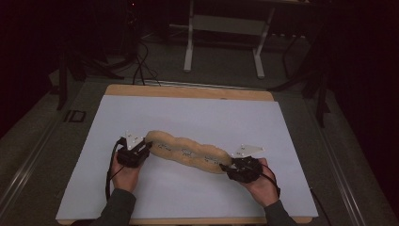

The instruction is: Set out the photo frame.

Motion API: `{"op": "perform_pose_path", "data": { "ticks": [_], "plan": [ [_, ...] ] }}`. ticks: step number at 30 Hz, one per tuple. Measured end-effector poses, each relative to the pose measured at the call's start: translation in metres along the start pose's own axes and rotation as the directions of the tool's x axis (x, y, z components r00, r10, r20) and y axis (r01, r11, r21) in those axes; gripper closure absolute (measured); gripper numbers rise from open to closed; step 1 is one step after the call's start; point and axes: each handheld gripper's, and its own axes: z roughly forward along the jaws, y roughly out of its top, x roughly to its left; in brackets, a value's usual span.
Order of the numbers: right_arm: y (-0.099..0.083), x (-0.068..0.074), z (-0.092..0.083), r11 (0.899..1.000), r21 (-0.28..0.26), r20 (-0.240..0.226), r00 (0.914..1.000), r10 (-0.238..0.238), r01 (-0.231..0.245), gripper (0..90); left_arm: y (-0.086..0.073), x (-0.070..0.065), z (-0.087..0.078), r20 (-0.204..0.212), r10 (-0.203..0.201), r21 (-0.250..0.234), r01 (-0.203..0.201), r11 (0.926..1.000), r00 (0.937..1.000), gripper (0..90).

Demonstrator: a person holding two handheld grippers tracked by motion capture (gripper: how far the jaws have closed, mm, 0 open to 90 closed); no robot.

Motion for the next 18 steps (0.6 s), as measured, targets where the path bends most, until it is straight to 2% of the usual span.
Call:
{"op": "perform_pose_path", "data": {
  "ticks": [11,14,18],
  "plan": [
    [0.003,-0.002,-0.005,0.999,-0.039,0.036,0.9993,0.008,-0.006,63.7,0.002,-0.004,-0.007,-0.013,-0.024,0.001,0.024,0.9997,0.9996,73.4],
    [0.005,-0.003,-0.006,0.998,-0.053,0.049,0.9986,0.019,-0.016,63.8,0.004,-0.004,-0.009,-0.010,-0.039,0.014,0.039,0.9991,0.9992,73.3],
    [0.008,-0.004,-0.005,0.997,-0.065,0.063,0.9975,0.031,-0.027,63.9,0.006,-0.005,-0.013,-0.029,-0.051,0.007,0.051,0.9987,0.9983,73.3]
  ]
}}
